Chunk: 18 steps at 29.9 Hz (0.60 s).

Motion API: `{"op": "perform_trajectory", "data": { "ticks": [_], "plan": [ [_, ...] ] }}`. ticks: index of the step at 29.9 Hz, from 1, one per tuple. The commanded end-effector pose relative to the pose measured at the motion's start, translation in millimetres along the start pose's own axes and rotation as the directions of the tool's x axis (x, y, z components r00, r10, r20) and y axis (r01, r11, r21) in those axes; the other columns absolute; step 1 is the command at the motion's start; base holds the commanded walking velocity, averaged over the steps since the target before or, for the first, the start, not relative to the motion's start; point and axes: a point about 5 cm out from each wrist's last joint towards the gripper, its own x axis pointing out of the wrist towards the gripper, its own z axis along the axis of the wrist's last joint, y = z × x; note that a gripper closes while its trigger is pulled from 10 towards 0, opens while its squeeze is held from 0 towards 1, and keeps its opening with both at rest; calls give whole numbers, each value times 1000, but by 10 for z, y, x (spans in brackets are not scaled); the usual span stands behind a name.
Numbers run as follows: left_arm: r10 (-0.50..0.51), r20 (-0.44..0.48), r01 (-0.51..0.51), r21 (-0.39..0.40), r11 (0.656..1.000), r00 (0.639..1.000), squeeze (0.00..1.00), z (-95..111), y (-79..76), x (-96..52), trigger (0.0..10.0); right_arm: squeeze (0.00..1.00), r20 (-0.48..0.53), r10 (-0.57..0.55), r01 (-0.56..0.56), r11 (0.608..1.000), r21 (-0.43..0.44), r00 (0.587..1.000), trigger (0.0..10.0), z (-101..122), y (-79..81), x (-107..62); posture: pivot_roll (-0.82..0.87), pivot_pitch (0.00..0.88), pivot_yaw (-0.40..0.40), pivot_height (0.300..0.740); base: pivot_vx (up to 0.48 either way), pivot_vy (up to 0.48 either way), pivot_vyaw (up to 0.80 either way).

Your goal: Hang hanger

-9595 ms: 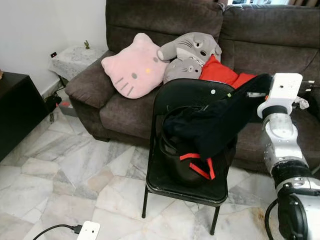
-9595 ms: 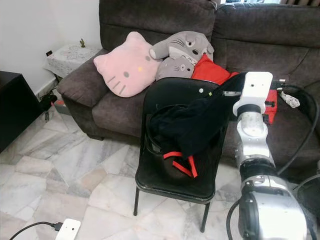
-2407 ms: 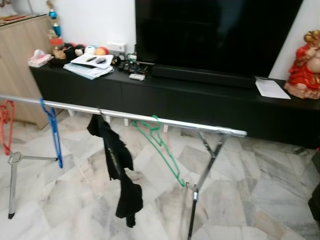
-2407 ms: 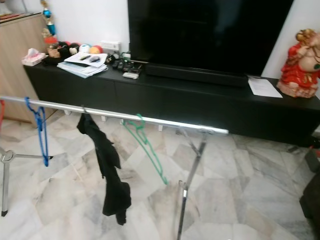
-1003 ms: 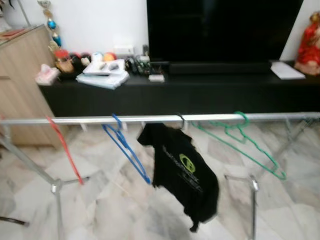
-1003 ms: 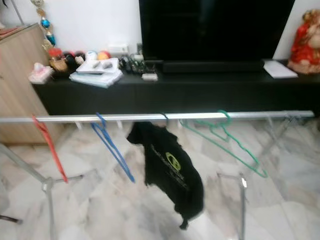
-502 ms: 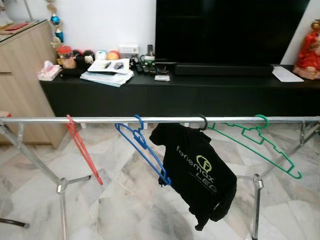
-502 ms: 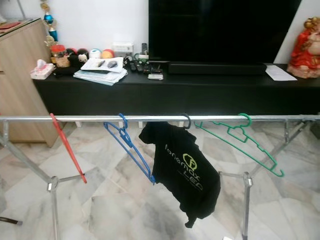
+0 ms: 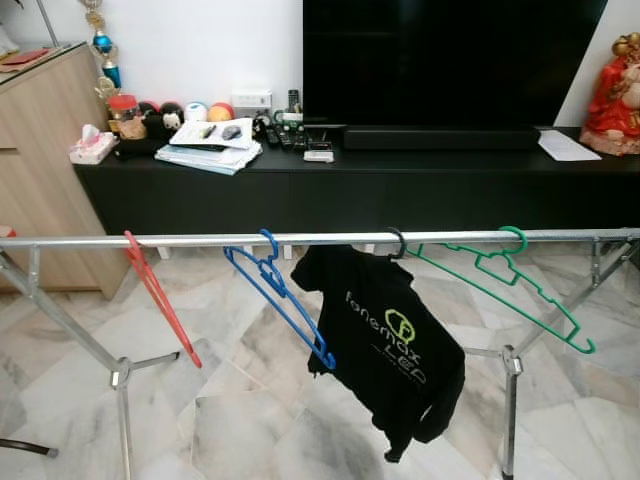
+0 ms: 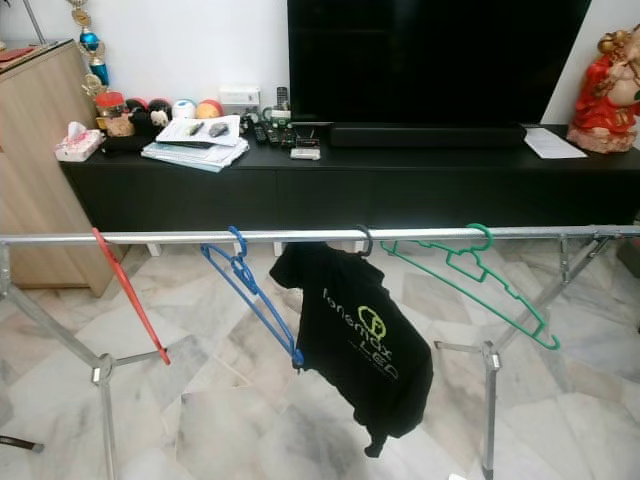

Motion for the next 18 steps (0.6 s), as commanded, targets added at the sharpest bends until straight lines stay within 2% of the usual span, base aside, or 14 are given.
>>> {"op": "perform_trajectory", "data": {
  "ticks": [1, 8, 12, 18],
  "plan": [
    [12, -14, -12, 4, 1000, 1000, 0, -30, 47, -8, 10000, 0, 6, 13, -13, 1000, 4, 1000, 10000, 4, 51, 2, -51, 0, 26, 740, 0, 382, 0],
    [20, -14, -20, 2, 1000, 1000, 0, -17, 83, -9, 10000, 0, 7, 12, -12, 1000, 15, 1000, 10000, 8, 61, 4, -48, 0, 29, 740, 0, 378, 0],
    [34, -17, -34, 12, 999, 999, 0, -26, 157, -19, 10000, 0, 6, 9, -9, 1000, 19, 1000, 10000, 10, 65, 5, -44, 0, 31, 740, 0, 0, 0],
    [38, -15, -38, 11, 999, 999, 0, -21, 172, -20, 10000, 0, 7, 8, -8, 1000, 22, 1000, 10000, 13, 68, 6, -43, 0, 31, 740, 0, 0, 0]
  ]
}}
